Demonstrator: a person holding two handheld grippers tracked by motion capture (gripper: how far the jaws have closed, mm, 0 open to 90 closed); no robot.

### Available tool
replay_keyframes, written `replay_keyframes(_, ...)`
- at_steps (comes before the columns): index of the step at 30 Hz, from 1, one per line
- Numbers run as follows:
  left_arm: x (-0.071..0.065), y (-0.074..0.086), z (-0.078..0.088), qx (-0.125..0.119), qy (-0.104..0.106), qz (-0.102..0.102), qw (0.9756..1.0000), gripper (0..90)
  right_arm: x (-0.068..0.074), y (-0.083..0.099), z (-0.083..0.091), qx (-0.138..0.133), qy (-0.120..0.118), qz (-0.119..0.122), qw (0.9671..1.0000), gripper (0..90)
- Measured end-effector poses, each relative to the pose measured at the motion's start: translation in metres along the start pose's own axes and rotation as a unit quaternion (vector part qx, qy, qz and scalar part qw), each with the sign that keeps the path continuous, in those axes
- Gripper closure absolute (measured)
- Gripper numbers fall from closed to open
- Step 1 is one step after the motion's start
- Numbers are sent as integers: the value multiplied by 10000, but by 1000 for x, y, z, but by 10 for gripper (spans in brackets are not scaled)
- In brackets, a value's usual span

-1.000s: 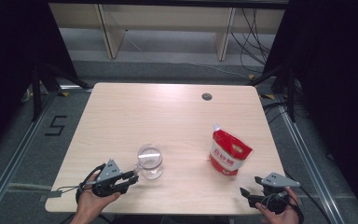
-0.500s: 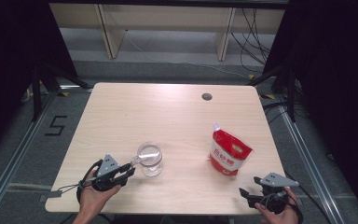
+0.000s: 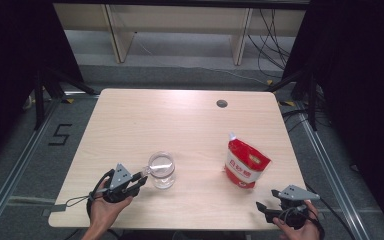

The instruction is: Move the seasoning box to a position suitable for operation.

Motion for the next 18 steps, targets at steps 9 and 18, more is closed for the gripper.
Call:
replay_keyframes(9,-7,-2,-4,6,237,-67,9997,740,0,0,1,-14,55,-14,10000,271)
replay_keyframes(18,-18,-4,-7,-40,502,-102,9987,738,0,-1,1,-4,-7,16,10000,271)
Point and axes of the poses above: each handheld gripper's, and its own axes: z roughly backward along the jaws, y roughly out of its underside, x roughly to its left, the point moved 6 cm from there along -z, roughly forward along the jaws, and after that the axes turned 4 degrees about x, right-handed, at the moved point
